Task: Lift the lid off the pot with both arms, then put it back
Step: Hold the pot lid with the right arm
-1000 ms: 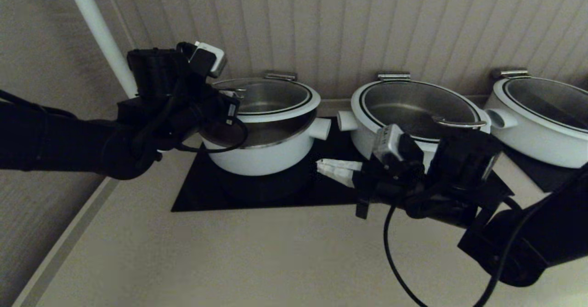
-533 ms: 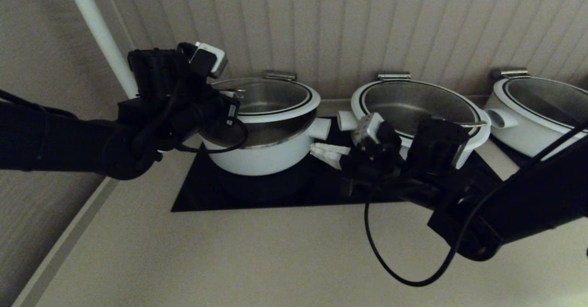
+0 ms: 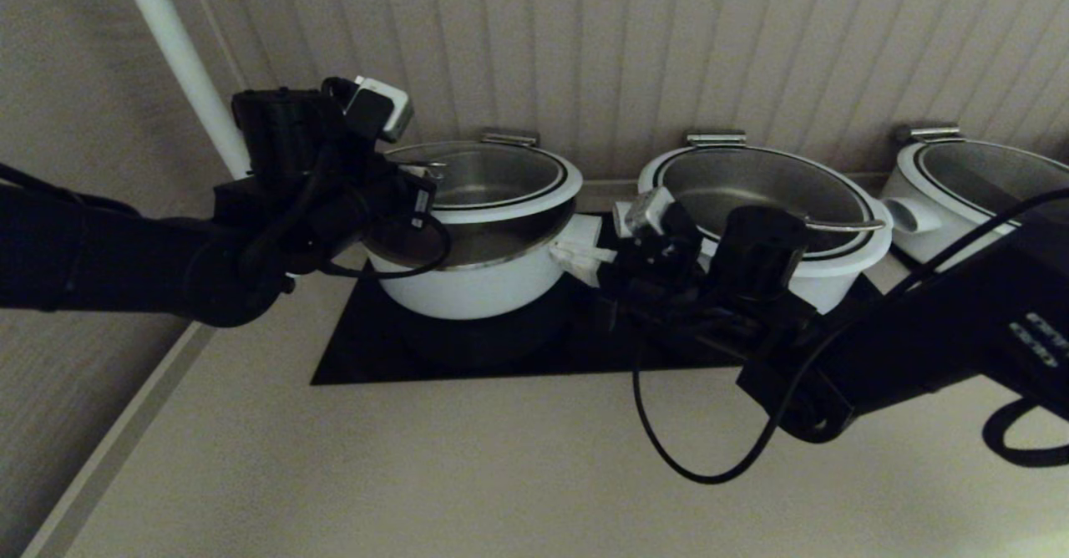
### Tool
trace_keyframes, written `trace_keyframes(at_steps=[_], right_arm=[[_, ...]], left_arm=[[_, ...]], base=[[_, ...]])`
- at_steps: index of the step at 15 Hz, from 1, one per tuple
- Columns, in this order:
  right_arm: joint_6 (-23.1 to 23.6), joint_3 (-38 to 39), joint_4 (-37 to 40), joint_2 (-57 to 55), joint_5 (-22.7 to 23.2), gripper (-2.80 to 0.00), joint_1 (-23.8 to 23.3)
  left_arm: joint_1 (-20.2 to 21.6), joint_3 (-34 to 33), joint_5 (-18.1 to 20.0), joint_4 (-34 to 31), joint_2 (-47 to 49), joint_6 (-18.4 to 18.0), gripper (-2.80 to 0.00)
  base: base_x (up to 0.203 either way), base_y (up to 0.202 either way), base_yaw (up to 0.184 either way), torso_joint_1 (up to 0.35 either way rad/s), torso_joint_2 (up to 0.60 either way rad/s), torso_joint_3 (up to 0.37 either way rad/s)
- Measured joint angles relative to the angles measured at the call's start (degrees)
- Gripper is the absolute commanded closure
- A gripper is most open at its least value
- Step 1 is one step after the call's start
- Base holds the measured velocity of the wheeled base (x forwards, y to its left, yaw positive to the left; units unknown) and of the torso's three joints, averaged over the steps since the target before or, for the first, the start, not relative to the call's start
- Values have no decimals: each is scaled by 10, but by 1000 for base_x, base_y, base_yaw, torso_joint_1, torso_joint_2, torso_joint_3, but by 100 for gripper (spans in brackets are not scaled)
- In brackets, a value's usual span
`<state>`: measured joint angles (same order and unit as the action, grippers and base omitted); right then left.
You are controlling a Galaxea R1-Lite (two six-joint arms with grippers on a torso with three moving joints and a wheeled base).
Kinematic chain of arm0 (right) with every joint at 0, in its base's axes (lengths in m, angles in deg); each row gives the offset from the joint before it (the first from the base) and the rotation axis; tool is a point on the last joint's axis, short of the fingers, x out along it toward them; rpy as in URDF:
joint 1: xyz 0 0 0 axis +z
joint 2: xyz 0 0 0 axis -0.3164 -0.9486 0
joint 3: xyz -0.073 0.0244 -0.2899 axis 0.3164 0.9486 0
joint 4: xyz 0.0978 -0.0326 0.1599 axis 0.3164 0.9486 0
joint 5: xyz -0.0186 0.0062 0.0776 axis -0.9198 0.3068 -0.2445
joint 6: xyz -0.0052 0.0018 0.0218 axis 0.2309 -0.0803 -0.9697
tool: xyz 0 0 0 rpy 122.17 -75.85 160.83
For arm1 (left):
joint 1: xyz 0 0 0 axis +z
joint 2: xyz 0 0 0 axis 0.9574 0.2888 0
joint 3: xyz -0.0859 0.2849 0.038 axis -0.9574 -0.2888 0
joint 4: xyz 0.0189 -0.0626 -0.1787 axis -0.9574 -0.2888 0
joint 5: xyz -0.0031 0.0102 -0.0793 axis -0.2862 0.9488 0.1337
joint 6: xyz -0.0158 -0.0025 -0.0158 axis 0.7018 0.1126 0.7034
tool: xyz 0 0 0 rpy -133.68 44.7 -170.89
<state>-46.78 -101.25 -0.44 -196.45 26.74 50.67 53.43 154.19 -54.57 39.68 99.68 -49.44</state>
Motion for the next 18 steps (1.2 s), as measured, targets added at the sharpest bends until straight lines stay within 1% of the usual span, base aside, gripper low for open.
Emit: trace_keyframes(at_steps=[6,10,13,18], right_arm=[[-33,-76,0,-45,1,0,0],[-39,-89,-4,-67,3,0,3],[-41,-112,-25,-86,0,0,3],[-42,-126,-25,-104,1,0,3]], left_arm=[[0,0,0,0,-1,0,0],[0,0,0,0,-1,0,0],[0,0,-1,0,-2,0,0],[0,-2,-1,0,-5,0,0]], base=[[0,0,0,0,0,0],[0,0,0,0,0,0],[0,0,0,0,0,0],[0,0,0,0,0,0]])
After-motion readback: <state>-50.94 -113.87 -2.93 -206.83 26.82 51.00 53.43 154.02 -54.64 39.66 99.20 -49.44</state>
